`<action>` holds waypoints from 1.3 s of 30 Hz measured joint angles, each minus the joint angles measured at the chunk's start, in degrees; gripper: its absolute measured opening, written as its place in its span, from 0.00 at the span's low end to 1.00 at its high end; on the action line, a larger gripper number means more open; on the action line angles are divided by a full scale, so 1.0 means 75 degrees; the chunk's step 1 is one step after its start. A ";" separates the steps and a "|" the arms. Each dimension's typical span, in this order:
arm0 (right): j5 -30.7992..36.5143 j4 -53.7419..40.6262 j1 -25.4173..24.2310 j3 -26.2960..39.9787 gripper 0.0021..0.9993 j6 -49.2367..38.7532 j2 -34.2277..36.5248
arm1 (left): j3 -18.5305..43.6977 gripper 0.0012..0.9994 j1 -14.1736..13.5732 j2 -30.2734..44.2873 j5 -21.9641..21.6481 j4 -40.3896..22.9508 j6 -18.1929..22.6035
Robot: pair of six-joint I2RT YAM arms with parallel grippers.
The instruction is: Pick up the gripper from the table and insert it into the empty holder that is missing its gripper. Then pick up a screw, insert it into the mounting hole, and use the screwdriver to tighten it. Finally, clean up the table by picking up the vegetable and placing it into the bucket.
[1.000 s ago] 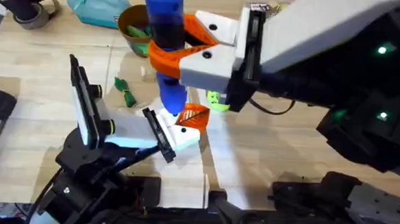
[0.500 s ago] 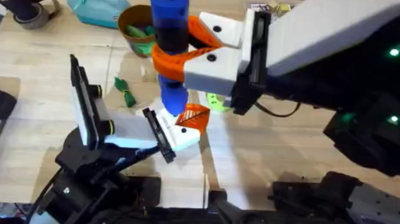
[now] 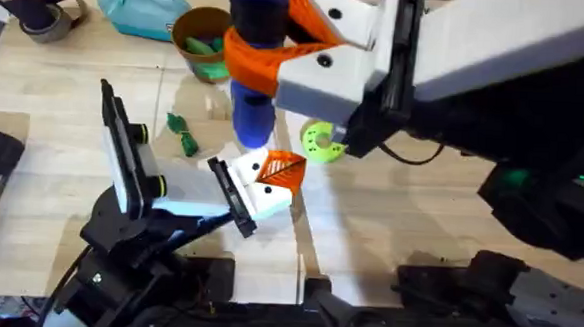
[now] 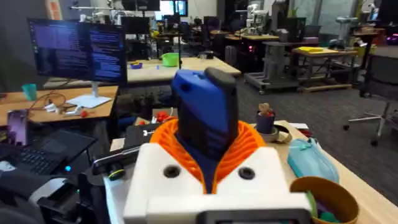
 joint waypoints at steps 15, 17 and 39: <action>0.0142 -0.0863 -0.1305 0.0013 0.04 -0.0148 -0.0130 | 0.0000 0.01 0.0000 0.0000 0.0000 -0.0020 -0.0003; 0.0202 -0.1735 -0.1597 0.0023 0.04 -0.0148 -0.0195 | 0.0000 0.01 0.0000 0.0000 0.0000 -0.0020 0.0000; 0.2133 -0.6565 -0.5128 -0.0017 0.04 -0.4892 0.1221 | 0.0000 0.01 0.0000 0.0000 0.0000 -0.0021 0.0000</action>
